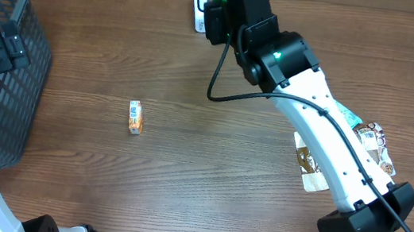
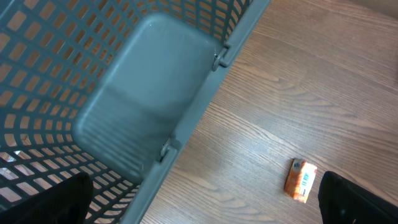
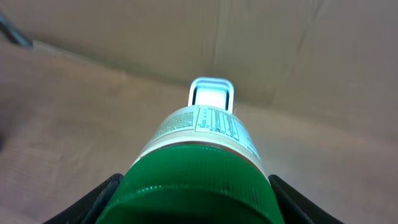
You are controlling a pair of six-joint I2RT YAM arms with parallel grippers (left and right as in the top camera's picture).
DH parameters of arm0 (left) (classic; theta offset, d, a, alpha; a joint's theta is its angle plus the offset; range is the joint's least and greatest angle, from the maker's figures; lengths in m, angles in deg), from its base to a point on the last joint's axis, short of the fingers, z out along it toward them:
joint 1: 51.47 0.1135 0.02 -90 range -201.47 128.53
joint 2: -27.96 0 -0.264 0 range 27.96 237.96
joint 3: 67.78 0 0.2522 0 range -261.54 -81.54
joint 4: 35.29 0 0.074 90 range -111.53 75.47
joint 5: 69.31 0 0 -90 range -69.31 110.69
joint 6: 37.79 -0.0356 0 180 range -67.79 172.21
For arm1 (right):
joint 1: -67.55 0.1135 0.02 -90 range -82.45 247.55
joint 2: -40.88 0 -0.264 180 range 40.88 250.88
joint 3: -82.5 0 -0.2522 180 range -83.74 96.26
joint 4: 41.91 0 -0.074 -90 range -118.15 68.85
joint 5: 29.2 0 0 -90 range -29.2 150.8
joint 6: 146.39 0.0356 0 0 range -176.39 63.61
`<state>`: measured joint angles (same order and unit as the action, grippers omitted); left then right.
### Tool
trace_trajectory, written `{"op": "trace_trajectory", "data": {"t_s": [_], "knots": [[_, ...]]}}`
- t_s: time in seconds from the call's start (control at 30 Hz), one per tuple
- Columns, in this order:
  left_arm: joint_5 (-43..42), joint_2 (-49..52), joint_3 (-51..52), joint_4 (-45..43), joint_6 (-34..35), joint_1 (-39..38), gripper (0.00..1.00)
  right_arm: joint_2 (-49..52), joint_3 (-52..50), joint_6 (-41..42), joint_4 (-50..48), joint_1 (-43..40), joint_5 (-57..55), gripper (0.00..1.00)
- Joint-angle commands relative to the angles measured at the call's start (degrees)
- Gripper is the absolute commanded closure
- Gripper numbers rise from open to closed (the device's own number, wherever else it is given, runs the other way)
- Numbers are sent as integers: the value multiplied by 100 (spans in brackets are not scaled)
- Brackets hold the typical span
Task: Scan the item barcode
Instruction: 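Hold the jar's label facing the white scanner with the right gripper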
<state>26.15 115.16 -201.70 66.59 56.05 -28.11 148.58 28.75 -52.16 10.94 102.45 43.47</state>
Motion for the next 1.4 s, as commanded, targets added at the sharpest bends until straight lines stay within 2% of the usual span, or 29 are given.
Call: {"op": "trace_trajectory", "data": {"t_s": [0.0, 0.17, 0.33, 0.6, 0.87, 1.03, 1.37], "knots": [[50, 13, -74, -7, -109, 20, 1, 85, 103, -643, -599, 13, -640, 55], [50, 13, -74, -7, -109, 20, 1, 625, 103, -1241, -1849, -35, -839, 57], [50, 13, -74, -7, -109, 20, 1, 1340, 103, -1958, -2988, -90, -841, 64], [50, 13, -74, -7, -109, 20, 1, 2328, 103, -2555, -4478, -103, -841, 62], [50, 13, -74, -7, -109, 20, 1, 2710, 103, -2551, -5106, -192, -717, 62], [50, 13, -74, -7, -109, 20, 1, 2944, 103, -2549, -5294, -361, -83, 63], [50, 13, -74, -7, -109, 20, 0, 3504, 103, -2551, -5713, -492, -57, 63]]}}
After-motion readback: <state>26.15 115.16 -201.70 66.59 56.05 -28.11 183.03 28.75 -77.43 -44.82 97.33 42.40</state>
